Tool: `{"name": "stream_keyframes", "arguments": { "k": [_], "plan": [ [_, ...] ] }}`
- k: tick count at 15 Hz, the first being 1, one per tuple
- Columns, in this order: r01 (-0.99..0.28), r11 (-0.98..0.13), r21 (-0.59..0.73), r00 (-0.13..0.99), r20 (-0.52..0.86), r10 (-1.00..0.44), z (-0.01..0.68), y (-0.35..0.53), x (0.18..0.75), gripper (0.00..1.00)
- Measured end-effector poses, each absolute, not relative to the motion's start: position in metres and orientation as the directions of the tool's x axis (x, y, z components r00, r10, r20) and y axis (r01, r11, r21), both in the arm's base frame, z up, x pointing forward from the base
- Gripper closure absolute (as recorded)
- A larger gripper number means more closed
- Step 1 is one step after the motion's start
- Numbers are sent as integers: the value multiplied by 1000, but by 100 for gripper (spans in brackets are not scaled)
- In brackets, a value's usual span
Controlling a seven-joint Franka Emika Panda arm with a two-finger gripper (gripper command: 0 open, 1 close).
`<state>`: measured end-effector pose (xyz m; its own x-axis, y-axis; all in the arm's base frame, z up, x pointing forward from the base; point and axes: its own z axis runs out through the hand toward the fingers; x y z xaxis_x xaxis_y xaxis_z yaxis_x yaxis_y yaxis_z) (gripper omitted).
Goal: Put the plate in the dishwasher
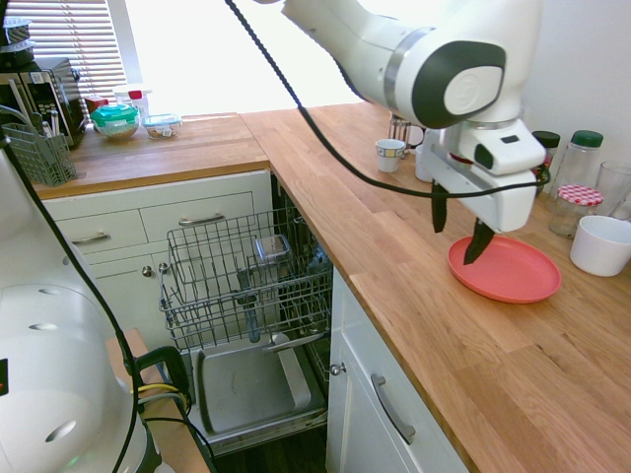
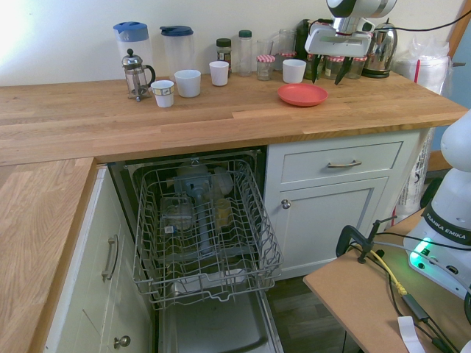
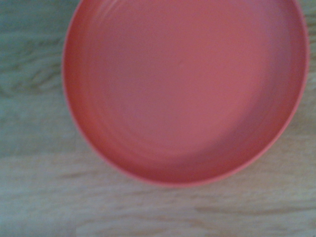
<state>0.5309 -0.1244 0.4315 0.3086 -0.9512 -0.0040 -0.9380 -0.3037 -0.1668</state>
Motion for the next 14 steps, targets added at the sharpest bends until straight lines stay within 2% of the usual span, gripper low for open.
{"name": "stream_keyframes", "arguments": {
  "k": [8, 14],
  "plan": [
    [-986, -82, -148, 102, -133, -986, 386, -213, 593, 0],
    [-991, -8, -132, 32, -183, -983, 351, -231, 609, 0]
  ]
}}
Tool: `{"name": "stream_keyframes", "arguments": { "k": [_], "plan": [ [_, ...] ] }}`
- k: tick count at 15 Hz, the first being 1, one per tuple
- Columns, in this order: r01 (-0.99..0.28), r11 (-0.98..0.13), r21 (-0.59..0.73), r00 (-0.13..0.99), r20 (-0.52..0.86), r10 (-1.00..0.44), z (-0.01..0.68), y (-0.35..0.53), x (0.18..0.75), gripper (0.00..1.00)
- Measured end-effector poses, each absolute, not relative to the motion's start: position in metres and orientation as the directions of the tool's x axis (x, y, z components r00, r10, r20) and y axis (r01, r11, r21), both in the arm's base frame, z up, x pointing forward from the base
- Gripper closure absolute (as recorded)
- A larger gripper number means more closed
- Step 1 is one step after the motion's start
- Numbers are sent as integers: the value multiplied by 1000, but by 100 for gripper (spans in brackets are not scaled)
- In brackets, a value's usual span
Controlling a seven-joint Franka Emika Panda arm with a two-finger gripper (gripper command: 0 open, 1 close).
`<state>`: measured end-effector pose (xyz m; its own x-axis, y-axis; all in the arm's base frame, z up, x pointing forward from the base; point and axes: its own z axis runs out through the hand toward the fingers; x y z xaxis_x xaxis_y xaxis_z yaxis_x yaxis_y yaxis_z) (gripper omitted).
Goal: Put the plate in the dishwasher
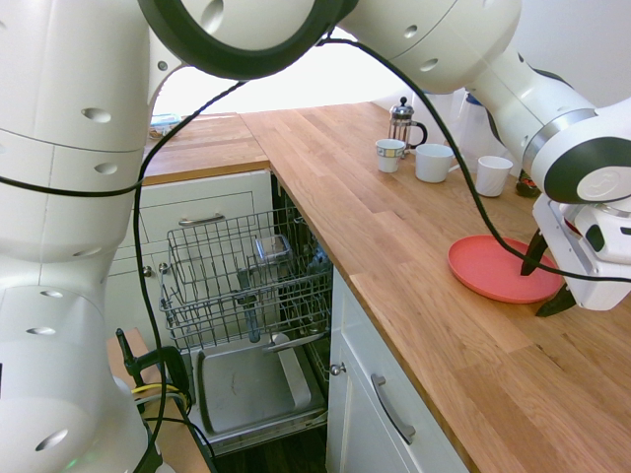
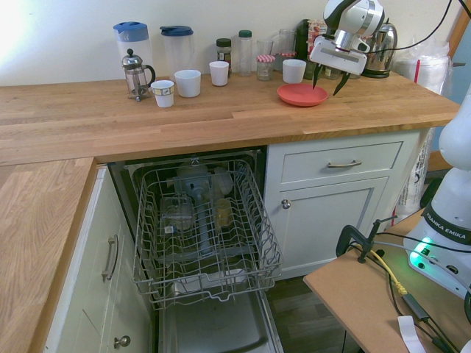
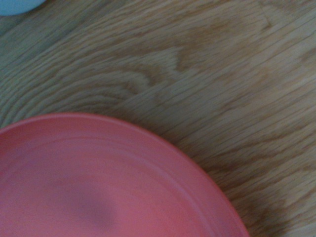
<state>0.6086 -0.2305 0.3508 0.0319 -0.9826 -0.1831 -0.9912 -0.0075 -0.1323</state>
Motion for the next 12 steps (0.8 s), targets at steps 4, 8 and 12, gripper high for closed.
{"name": "stream_keyframes", "arguments": {
  "k": [4, 8, 12],
  "plan": [
    [-990, -4, -140, 33, -207, -978, 343, -231, 611, 100],
    [-989, -10, -150, 43, -218, -975, 340, -230, 612, 100],
    [-988, -20, -155, 56, -229, -972, 339, -222, 615, 100]
  ]
}}
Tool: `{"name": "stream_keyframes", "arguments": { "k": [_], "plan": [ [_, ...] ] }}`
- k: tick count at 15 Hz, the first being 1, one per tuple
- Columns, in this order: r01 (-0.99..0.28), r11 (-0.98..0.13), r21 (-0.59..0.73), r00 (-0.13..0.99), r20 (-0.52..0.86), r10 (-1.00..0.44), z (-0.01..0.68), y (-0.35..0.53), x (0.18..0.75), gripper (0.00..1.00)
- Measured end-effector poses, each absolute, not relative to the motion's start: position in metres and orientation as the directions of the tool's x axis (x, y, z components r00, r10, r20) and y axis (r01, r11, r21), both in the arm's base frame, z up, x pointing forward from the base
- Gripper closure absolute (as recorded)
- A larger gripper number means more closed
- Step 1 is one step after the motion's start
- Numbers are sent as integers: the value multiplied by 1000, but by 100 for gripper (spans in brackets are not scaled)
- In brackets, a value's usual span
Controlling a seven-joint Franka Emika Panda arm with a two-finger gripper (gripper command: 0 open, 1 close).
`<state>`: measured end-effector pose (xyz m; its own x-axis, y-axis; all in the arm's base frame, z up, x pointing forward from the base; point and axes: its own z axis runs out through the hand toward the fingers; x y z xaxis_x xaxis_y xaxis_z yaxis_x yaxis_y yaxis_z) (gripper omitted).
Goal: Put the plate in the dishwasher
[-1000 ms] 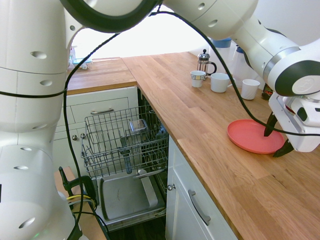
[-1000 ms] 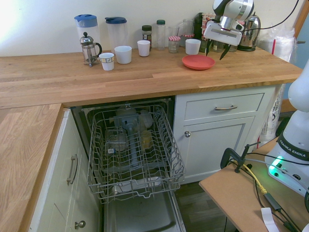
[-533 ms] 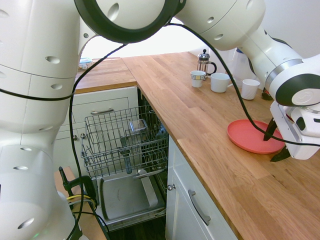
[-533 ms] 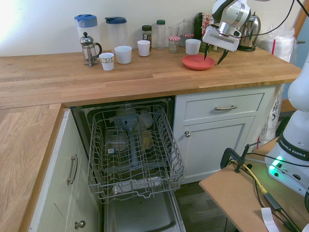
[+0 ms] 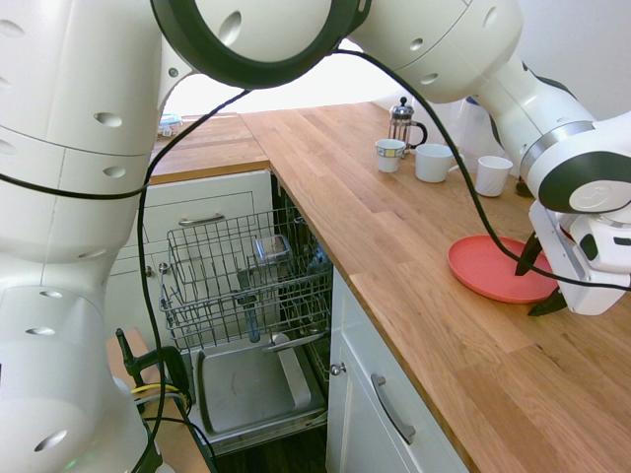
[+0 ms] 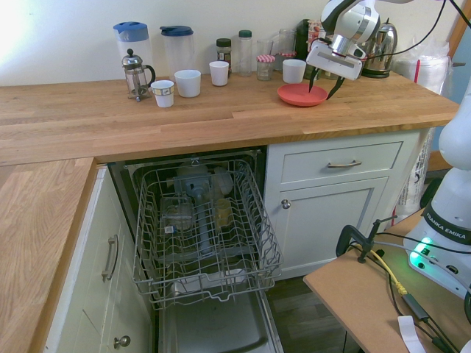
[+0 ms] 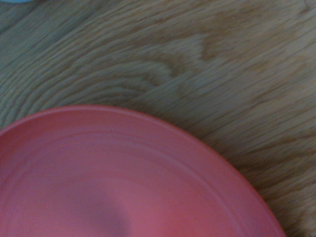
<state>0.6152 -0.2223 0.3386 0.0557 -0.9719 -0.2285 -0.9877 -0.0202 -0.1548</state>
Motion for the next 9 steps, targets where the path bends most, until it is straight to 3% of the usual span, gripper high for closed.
{"name": "stream_keyframes", "arguments": {
  "k": [9],
  "plan": [
    [-983, -33, -181, 77, -242, -967, 339, -219, 618, 100]
  ]
}}
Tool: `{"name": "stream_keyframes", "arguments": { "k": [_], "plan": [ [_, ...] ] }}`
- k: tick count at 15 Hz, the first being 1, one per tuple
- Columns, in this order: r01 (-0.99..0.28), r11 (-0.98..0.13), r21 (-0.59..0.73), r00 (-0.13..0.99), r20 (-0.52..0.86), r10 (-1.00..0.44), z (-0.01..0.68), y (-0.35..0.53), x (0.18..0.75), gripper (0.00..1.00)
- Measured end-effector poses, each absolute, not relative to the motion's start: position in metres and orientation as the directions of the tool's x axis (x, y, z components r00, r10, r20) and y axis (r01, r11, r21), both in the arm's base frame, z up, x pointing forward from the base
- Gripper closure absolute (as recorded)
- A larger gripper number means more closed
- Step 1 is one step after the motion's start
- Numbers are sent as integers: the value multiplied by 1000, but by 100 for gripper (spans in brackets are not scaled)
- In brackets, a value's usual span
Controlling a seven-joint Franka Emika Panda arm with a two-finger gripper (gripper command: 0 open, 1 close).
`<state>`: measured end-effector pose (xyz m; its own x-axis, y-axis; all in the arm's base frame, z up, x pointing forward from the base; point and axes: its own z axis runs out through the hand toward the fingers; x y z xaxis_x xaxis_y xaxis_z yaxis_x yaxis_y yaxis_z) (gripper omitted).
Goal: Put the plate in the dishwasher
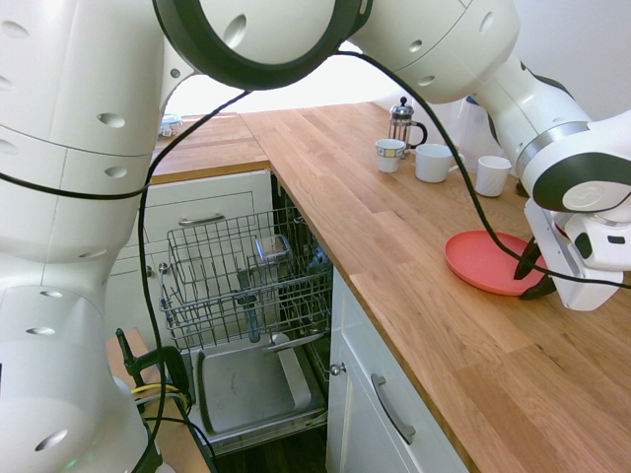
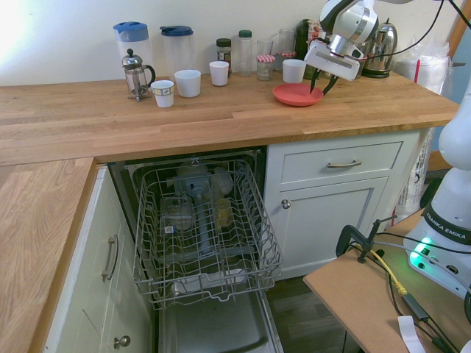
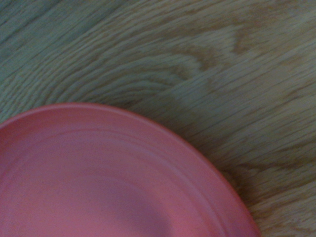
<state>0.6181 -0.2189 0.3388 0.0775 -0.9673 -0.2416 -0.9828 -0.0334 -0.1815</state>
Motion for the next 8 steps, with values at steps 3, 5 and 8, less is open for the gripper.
{"name": "stream_keyframes", "arguments": {
  "k": [3, 5, 8],
  "plan": [
    [-981, -34, -192, 82, -251, -965, 339, -220, 618, 100],
    [-978, -39, -207, 93, -259, -961, 338, -221, 617, 100],
    [-967, -69, -243, 132, -256, -958, 338, -220, 615, 100]
  ]
}}
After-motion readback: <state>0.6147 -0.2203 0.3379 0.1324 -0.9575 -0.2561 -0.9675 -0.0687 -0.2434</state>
